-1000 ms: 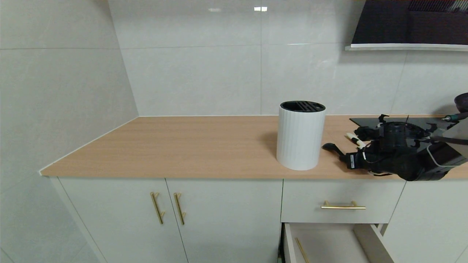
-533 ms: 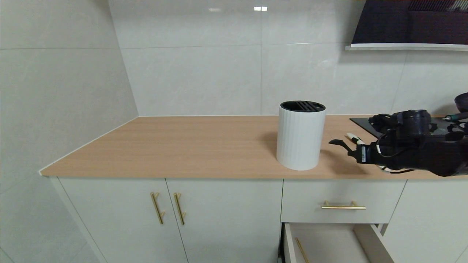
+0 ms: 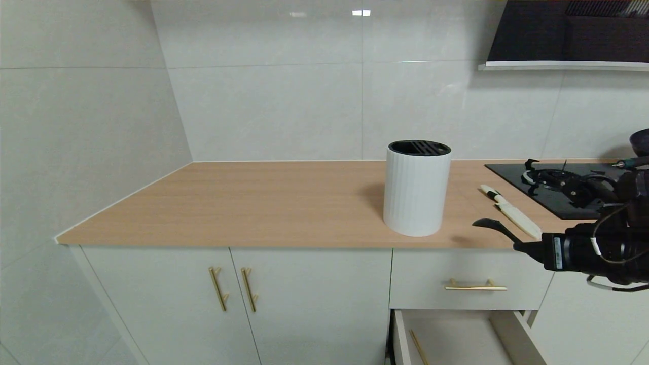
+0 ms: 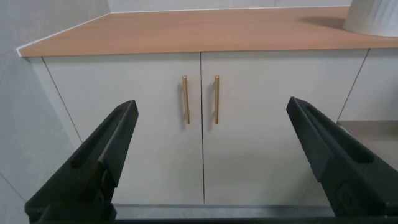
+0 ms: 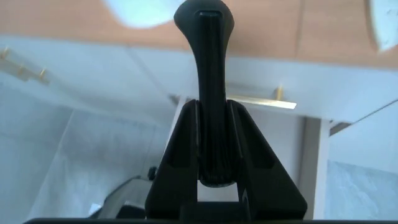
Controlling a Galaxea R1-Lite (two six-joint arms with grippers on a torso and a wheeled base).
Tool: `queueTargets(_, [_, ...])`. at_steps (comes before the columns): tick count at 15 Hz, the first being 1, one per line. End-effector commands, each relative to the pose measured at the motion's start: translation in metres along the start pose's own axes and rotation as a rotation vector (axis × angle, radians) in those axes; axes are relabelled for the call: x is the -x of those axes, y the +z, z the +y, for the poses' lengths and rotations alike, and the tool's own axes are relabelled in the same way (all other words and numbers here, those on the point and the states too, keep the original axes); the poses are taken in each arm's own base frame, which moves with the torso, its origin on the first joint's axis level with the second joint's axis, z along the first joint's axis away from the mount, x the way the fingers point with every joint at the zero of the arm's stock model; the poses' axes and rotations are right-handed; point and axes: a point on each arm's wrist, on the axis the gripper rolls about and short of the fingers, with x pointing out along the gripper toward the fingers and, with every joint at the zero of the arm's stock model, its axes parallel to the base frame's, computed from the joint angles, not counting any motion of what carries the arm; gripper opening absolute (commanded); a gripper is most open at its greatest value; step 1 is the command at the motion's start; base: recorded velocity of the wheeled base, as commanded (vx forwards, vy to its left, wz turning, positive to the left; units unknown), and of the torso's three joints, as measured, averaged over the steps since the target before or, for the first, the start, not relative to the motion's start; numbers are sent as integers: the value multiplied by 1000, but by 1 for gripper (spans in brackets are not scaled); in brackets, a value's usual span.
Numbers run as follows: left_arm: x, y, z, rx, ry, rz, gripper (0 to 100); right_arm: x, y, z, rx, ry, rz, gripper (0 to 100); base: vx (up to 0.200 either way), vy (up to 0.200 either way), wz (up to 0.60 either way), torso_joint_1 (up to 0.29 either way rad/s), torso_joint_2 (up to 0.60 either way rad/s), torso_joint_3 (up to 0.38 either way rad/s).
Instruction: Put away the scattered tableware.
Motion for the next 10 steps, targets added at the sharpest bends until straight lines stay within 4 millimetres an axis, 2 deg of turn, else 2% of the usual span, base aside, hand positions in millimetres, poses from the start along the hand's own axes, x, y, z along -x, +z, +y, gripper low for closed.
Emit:
queueTargets(1, [0, 0, 0, 0, 0, -1, 100, 12, -15, 3, 8, 9, 14, 0, 0, 0, 0, 0, 0, 0])
queueTargets(2, [0, 0, 0, 0, 0, -1, 100, 9, -25, 5, 12, 13, 51, 0, 0, 0, 0, 0, 0, 0])
queueTargets(10, [0, 0, 0, 0, 0, -1, 100, -2, -30, 5, 11, 14, 96, 0, 0, 0, 0, 0, 0, 0])
